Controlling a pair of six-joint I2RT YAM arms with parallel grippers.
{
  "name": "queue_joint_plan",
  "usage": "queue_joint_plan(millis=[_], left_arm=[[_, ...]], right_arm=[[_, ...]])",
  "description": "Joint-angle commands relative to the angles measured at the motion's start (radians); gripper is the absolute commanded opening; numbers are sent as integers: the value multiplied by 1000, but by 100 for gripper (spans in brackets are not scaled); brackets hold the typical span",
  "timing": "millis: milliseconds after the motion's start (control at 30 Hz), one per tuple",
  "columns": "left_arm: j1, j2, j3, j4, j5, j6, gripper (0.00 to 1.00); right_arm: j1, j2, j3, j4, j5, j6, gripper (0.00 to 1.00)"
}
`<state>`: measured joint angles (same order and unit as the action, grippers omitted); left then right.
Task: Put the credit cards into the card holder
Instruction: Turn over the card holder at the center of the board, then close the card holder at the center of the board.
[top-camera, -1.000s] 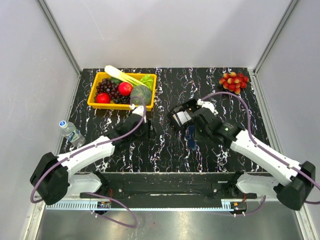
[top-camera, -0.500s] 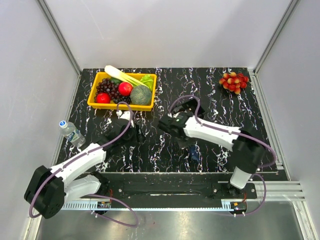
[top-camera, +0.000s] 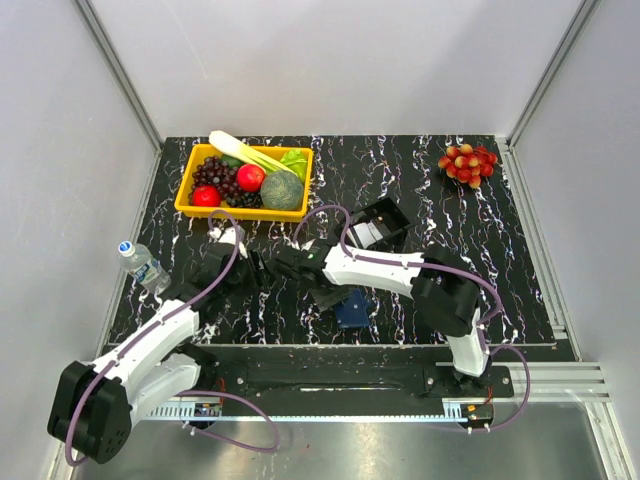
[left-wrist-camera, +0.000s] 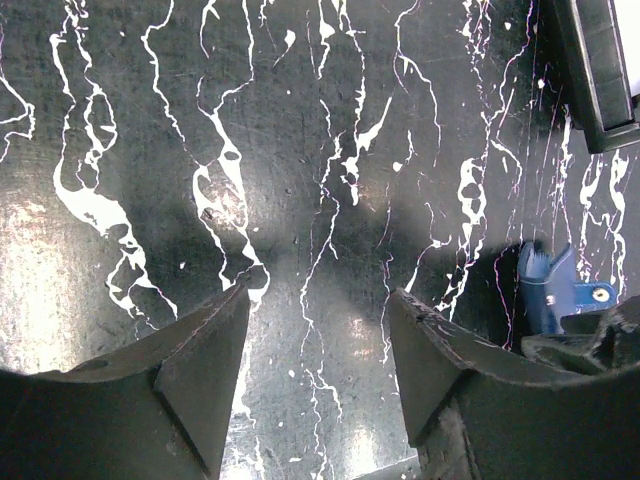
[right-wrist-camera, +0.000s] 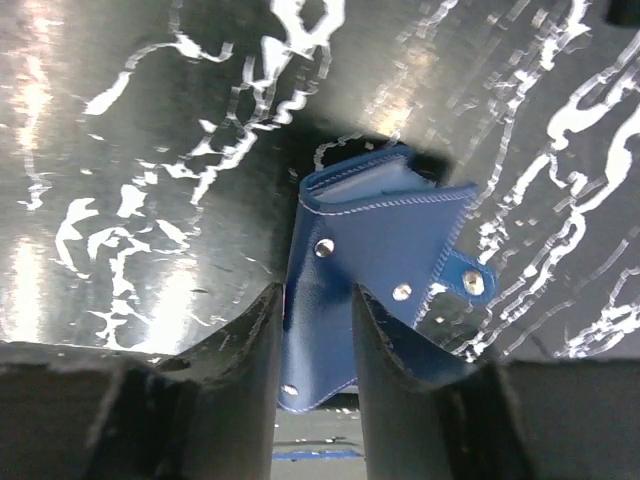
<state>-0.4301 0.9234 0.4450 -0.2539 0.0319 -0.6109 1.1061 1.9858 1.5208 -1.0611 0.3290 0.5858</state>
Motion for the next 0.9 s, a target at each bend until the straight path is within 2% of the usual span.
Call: queue_joint_plan(millis=[0,133,267,367,467,533,667,867], left_arm=[[21,-32,-14,5,42,2,62],[28,-52,-20,-10,39,-3,63],[30,-69,-23,-22,49,3,63],[30,-67,-25,7,106,31,63],[18,-61,-31,68,158,53,64],[-18,-37,-17,90,149,54,64],[-175,60,66,122,88,68,65],[-282,261,170,202,75,45,63]], right_arm=[[8,1,12,113,-94,23,43],[8,-19,12,145,-117,22,47],[8,-131,-20,214,-111,11,47],[3,-281,-121,292,-38,31,51],[-49,-422,-278,348,5,86,51],[-103,-493,-384,386,-28,107,50],[-173,-599,-545,420,-79,131,50],[-201,-654,-602,460,-123,103,49]])
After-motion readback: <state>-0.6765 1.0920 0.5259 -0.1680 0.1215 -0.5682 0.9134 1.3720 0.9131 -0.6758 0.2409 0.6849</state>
